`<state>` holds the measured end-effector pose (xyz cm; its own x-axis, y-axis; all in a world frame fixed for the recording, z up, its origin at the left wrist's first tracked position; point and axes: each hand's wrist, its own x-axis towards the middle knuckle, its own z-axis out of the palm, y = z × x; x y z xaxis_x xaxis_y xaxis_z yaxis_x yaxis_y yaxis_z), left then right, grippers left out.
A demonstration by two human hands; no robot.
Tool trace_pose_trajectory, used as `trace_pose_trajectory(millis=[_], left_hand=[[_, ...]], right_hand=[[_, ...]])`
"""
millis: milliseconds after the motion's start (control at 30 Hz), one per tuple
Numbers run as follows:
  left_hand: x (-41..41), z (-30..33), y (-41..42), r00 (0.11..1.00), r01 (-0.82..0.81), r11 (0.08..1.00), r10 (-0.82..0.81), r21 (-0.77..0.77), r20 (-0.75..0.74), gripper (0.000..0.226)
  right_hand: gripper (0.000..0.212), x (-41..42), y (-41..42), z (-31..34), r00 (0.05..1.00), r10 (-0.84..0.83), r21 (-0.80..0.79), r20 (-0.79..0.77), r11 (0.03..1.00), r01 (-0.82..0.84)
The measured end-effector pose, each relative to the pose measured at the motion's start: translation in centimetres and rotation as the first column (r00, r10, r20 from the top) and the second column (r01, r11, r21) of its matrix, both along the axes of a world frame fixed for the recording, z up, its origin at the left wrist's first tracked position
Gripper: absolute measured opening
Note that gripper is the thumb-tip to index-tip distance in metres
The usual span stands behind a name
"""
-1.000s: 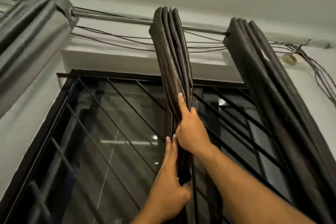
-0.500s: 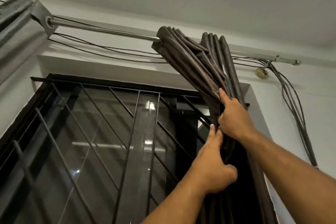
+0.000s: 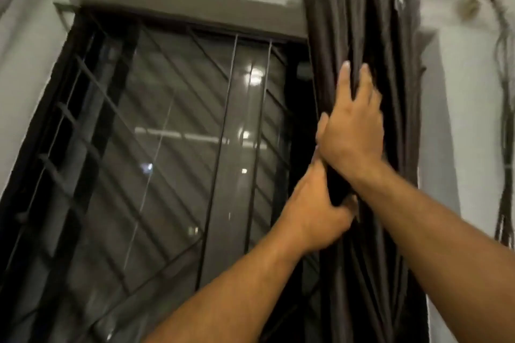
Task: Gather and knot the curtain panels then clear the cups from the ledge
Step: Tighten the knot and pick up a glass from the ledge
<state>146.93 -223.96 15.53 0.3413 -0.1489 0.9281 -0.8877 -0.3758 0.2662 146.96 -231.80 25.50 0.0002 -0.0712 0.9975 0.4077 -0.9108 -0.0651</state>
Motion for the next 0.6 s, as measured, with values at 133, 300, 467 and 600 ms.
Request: trace_pose_trajectory(millis=[133, 300, 467, 600], left_hand=[[-1.2, -6.6, 5.6, 0.991, -0.097, 0.995, 0.095, -0.022, -0.099, 0.073], [-2.6, -18.2, 13.6, 0.919, -0.309, 0.951, 0.299, 0.001, -0.259, 0.067], [-6.4, -34.0, 21.0, 0.715, -0.470, 0.880, 0.428, 0.074, -0.553, 0.053], [-9.3, -44.9, 24.2, 0.523, -0.517, 0.845, 0.439, 0.138, -0.731, 0.038]], right_hand=[[0.077, 0.3, 5.9, -6.4, 0.999, 0.010, -0.103, -0.031, 0.995, -0.013], [0.059, 1.9, 12.4, -19.7, 0.831, 0.524, -0.051, -0.186, 0.840, -0.540], [0.057, 2.6, 16.3, -40.0, 0.501, 0.640, 0.274, -0.583, 0.735, -0.620], [0.056, 1.1, 17.1, -54.2, 0.265, 0.536, 0.341, -0.802, 0.774, -0.533]])
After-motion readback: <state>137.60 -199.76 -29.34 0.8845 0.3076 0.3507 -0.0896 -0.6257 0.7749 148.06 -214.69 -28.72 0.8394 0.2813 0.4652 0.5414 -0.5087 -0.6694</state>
